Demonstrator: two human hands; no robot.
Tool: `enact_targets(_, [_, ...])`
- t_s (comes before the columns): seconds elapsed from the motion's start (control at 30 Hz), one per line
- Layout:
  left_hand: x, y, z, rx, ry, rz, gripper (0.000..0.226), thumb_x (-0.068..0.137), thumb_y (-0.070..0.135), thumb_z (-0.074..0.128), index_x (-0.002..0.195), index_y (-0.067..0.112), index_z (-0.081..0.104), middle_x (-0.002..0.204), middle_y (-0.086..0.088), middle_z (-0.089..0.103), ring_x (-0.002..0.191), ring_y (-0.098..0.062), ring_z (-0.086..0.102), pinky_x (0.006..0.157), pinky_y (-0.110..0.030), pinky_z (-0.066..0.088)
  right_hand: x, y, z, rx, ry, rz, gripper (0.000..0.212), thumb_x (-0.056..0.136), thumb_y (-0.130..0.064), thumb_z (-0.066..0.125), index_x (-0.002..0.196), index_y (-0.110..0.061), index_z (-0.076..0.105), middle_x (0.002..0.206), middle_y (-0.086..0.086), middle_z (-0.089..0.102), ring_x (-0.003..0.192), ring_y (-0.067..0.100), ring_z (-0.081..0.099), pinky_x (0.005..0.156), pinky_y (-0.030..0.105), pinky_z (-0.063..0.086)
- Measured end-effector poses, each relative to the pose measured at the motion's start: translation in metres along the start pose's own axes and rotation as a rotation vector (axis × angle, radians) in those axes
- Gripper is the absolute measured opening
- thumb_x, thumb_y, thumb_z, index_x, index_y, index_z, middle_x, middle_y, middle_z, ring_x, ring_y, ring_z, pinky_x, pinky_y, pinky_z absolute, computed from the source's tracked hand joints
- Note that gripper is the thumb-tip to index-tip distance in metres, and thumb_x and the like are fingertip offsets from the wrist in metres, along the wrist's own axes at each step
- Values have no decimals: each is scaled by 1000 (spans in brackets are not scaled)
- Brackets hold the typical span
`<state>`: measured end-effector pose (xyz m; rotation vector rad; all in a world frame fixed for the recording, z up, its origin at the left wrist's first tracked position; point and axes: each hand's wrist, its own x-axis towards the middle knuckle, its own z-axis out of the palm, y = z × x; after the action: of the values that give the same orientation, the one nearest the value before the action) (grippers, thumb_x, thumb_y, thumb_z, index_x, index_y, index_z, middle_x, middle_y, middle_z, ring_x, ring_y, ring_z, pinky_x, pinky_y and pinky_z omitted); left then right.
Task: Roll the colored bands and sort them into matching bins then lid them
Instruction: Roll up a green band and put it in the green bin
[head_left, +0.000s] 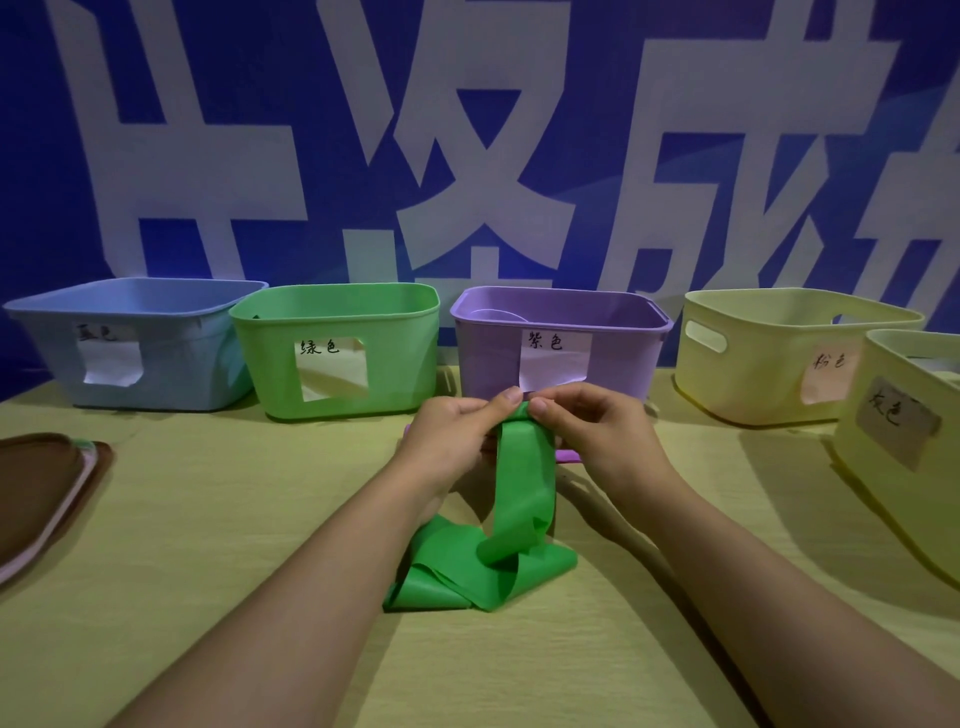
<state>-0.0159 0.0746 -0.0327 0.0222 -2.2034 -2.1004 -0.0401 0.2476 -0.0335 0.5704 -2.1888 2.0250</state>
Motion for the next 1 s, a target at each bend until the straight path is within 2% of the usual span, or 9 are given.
enact_targets(0.1, [-3,4,1,-39,0,15,32,92,38,74,99,7,80,95,-15,79,96,-33,76,100,-52,56,0,0,1,-3,0,-4,13,93,-20,73,104,-13,76,95,1,79,91,13,74,73,23,58])
enact_targets(0.2, [-2,5,0,-24,19,44,32,90,39,76,97,7,80,95,-14,79,98,-34,76,102,-55,54,-2,-1,2,4,3,-3,18,95,-25,70,108,-14,75,99,0,78,94,13,74,74,23,59])
enact_targets(0.27, [-3,6,1,-37,21,58,30,89,36,77,96,7,80,96,-14,79,99,-34,75,103,-55,53,-4,-3,3,24,-5,31,24,96,-34,67,109,-15,75,99,1,78,94,16,74,77,27,61])
enact_targets(0.4, [0,5,0,-14,22,89,22,86,35,80,94,15,81,97,-8,80,102,-31,75,104,-54,52,-8,-8,5,55,-2,142,49,95,-55,56,100,-11,76,79,5,76,71,15,72,67,23,56])
enact_targets(0.47, [0,5,0,-12,12,92,16,86,32,81,95,18,82,98,-5,80,103,-28,74,104,-53,53,-7,-9,5,5,7,154,51,93,-60,55,98,-14,77,77,5,76,68,15,72,63,22,55])
enact_targets(0.57, [-2,6,0,-12,6,102,14,88,24,80,99,16,81,99,-4,80,100,-24,76,101,-49,56,-6,-9,5,-46,16,140,45,92,-58,60,97,-17,78,77,1,77,71,12,74,61,20,55])
enact_targets(0.67, [-4,7,0,-16,-3,114,14,88,18,79,101,14,80,99,-5,80,98,-22,76,99,-46,58,-5,-6,4,-71,27,102,39,93,-53,63,92,-16,79,79,0,77,77,14,75,65,25,59])
enact_targets(0.8, [-4,7,0,-17,5,121,16,86,14,80,102,12,80,100,-7,79,98,-23,76,97,-46,59,-4,-3,3,-45,16,71,30,96,-41,66,94,-15,80,82,2,78,78,14,75,69,26,58])
enact_targets(1.0, [-1,5,0,-31,6,113,19,84,10,82,103,12,79,100,-8,79,100,-25,76,98,-48,58,0,0,2,5,8,38,23,96,-27,69,104,-9,80,90,9,79,91,28,76,84,43,62])
